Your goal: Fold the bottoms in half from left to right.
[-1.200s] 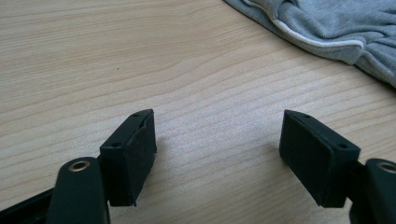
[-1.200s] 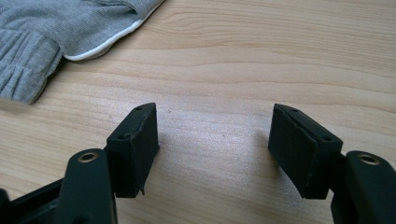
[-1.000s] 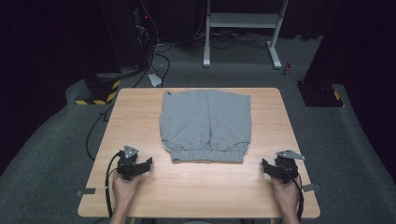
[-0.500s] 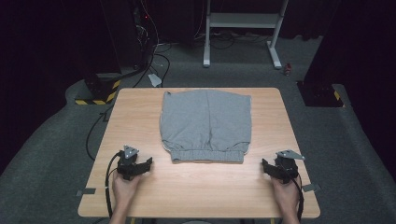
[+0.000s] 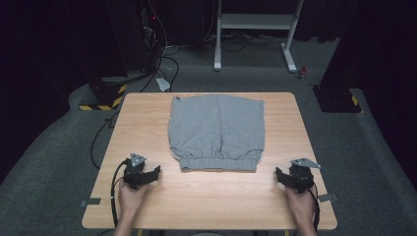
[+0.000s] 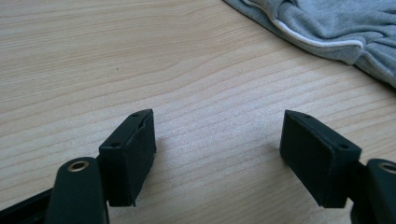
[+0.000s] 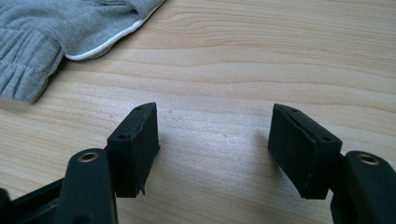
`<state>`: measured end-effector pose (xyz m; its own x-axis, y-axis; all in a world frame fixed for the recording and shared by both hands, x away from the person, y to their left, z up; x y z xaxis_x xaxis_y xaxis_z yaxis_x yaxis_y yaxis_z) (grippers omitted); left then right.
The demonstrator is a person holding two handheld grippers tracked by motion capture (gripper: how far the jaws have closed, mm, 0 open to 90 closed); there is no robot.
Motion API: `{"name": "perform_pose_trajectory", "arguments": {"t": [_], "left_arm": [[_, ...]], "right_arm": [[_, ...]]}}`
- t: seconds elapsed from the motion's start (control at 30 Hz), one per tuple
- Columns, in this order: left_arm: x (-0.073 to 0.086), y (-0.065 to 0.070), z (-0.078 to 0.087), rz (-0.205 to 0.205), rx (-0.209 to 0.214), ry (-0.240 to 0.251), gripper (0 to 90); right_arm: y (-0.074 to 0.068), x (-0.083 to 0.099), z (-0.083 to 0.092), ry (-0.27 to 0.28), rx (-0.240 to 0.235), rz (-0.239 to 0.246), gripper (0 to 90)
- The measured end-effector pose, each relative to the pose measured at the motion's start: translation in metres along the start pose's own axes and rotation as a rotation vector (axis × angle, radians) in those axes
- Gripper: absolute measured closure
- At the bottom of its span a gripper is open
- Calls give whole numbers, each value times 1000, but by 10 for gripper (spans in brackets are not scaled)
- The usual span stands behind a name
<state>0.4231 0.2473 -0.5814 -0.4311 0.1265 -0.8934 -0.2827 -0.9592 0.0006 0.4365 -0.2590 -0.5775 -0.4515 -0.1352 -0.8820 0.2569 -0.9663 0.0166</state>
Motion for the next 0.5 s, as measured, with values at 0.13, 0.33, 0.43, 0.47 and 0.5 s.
{"name": "perform_pose_trajectory", "arguments": {"t": [0.13,0.33,0.43,0.47,0.5], "left_arm": [[0,0,0,0,-1,-1,267],[0,1,0,-4,5,-1,252],[0,1,1,-2,12,-3,250],[0,1,1,8,12,-5,258],[0,0,2,15,16,-5,258]], "right_arm": [[0,0,1,0,5,-4,332],[0,0,2,7,4,0,405],[1,0,3,11,4,-4,441],[0,0,3,16,2,-12,453],[0,0,3,16,2,-12,453]]}}
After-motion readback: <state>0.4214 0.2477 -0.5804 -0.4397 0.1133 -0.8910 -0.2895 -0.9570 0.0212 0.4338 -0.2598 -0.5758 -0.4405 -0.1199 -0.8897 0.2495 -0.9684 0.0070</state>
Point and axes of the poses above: each handheld gripper's, and its own axes: z roughly backward along the jaws, x roughly out of its underside, y roughly to its right, the point moved 8 cm from there along -z, roughly forward along the jaws, and after that the axes turned 15 degrees about y, right-handed, at the moved point
